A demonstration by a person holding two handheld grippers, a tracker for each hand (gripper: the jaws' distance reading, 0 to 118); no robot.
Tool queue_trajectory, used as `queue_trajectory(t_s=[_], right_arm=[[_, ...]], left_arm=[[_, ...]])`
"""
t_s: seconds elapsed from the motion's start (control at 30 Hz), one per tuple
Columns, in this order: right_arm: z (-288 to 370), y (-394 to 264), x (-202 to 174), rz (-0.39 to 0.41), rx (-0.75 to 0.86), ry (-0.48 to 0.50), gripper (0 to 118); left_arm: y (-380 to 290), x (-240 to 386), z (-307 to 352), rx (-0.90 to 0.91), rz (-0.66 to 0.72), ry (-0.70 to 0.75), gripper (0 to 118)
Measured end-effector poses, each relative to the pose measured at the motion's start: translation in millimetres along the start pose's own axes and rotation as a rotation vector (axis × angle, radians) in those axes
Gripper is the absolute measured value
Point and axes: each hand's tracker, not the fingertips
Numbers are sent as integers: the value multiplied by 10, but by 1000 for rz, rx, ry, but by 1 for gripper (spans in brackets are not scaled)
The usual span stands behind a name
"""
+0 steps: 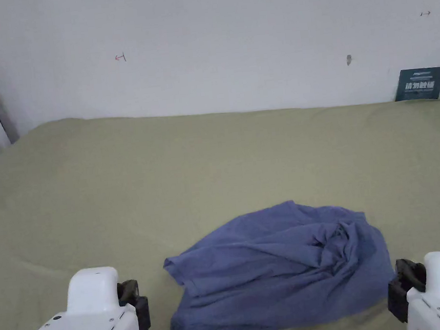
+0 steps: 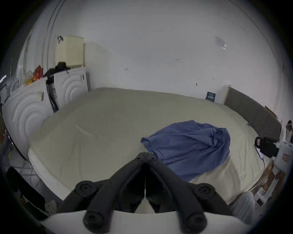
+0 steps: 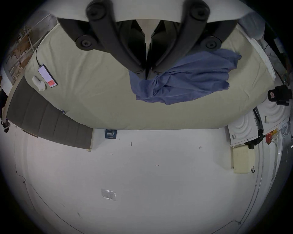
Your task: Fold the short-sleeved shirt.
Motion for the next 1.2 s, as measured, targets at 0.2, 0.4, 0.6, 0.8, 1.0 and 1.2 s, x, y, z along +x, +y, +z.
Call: queue_trajectory(t_s=[0.2, 0.4, 0.6, 0.8, 1.0, 1.2], right_arm=[[-115, 24, -59, 15, -9, 15, 6], [-350, -9, -56, 35, -45, 17, 6], [-610, -81, 0, 43, -87, 7, 6], [-813, -159, 72, 52, -130, -12, 6], [-997, -171, 213, 56, -169, -31, 6], [-1315, 37, 419, 23, -204, -46, 6]], left_arm=[[58, 2, -457, -104, 35, -50, 0], [137, -5, -1268, -248, 58, -79, 3], [262, 4, -2235, -377, 39, -17, 108], [162, 259, -2560, -446, -37, 29, 69], [199, 371, -2295, -396, -60, -44, 5], [163, 124, -2650, -452, -11, -78, 5]])
